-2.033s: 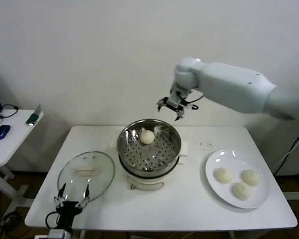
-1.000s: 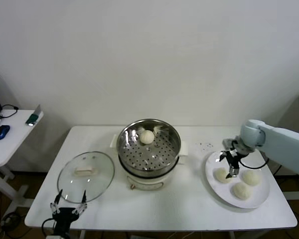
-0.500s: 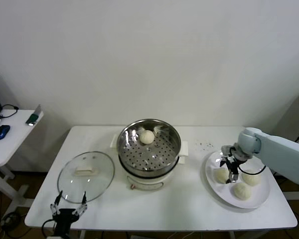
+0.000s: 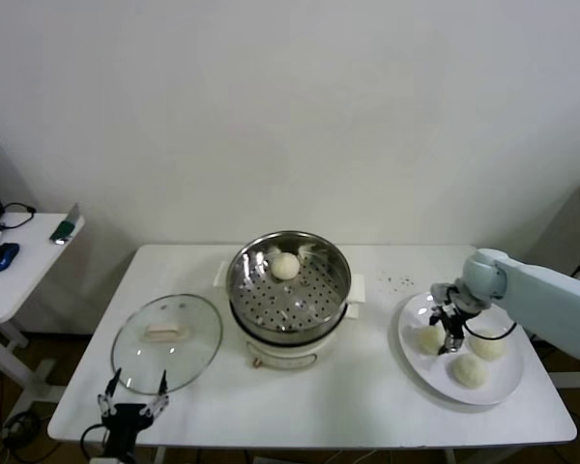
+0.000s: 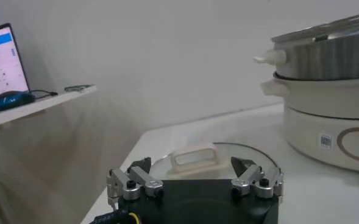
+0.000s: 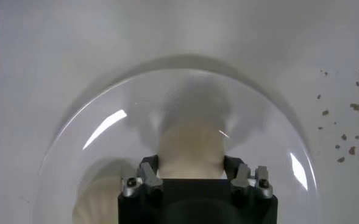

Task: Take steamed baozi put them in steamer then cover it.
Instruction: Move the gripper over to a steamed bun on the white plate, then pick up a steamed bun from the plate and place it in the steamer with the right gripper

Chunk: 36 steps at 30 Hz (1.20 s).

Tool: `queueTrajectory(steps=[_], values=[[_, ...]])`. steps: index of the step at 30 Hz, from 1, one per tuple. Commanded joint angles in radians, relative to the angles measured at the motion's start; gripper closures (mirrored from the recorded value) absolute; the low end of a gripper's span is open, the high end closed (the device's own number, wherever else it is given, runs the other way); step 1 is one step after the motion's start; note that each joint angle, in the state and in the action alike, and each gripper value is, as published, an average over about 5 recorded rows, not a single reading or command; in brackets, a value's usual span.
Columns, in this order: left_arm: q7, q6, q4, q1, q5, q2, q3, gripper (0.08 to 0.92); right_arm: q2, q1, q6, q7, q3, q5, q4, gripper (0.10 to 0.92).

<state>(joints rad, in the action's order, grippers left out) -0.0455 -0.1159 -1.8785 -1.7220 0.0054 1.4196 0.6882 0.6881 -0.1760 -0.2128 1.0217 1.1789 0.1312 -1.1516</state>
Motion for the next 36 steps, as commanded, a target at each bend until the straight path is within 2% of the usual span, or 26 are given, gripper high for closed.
queueTrajectory(steps=[1,10,13,18,27,36], values=[[0.002,0.002,-0.005,-0.003,0.001,-0.003,-0.001,0.177,0.012,-0.224,-0.013,0.0,0.142,0.144,-0.037,0.345],[0.002,0.0,-0.018,-0.012,0.005,-0.006,-0.023,0.177,0.245,-0.731,-0.053,0.002,0.467,0.608,0.001,0.347],[0.001,-0.003,-0.022,-0.017,0.009,-0.004,-0.037,0.177,0.347,-0.806,-0.063,-0.001,0.519,0.742,0.032,0.347],[0.001,-0.002,-0.035,-0.024,0.002,-0.006,-0.06,0.177,0.519,-0.826,-0.099,-0.03,0.525,0.876,0.064,0.344],[0.01,-0.004,-0.062,-0.032,-0.005,-0.027,-0.065,0.177,0.748,-0.701,-0.146,-0.102,0.481,0.945,0.144,0.347],[0.01,-0.01,-0.078,-0.051,-0.006,-0.028,-0.059,0.177,0.827,-0.577,-0.164,-0.136,0.476,0.901,0.162,0.347]])
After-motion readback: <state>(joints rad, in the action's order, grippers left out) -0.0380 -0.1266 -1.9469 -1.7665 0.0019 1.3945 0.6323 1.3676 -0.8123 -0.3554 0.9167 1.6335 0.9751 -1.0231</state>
